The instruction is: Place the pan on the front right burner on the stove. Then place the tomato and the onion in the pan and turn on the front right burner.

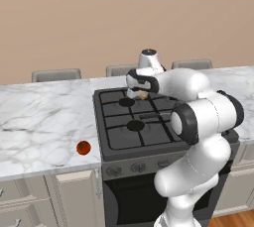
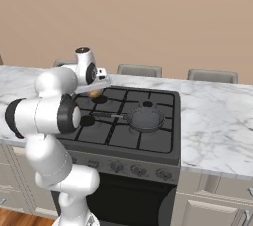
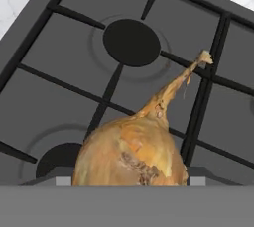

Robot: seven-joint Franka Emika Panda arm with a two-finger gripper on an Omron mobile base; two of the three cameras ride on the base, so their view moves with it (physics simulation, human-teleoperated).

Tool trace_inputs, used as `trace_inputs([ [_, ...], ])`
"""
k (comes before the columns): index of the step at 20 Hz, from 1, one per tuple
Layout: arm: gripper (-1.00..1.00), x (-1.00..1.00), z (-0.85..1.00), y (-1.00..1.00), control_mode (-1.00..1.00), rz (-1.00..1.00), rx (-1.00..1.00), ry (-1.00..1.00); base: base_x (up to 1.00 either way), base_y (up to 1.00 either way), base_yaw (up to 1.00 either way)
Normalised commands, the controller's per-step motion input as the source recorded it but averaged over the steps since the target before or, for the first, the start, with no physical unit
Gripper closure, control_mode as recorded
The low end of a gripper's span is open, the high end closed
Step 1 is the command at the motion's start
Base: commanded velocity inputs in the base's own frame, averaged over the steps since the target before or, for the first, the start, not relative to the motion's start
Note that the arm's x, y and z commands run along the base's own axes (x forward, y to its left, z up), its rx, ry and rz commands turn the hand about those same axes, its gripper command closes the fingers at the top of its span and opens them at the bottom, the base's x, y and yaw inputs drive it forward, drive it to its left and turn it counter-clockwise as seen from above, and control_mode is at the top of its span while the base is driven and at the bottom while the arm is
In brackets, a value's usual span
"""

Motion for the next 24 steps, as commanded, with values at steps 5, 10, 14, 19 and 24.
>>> trace_inputs([
  [5, 1.00, -0.01, 0.13, -0.66, -1.00, -0.09, 0.00, 0.00, 0.00, 0.00, 0.00],
  [10, 1.00, 0.00, 0.00, -0.76, -1.00, -0.11, 0.00, 0.03, 0.00, 0.00, 0.00],
  [14, 1.00, 0.00, 0.00, -0.77, -1.00, -0.10, 0.00, 0.03, 0.00, 0.00, 0.00],
  [19, 1.00, 0.00, 0.00, -0.60, -1.00, -0.10, 0.00, 0.04, 0.00, 0.00, 0.00],
  [24, 1.00, -0.01, 0.00, -0.60, -1.00, -0.09, 0.00, 0.06, 0.00, 0.00, 0.00],
])
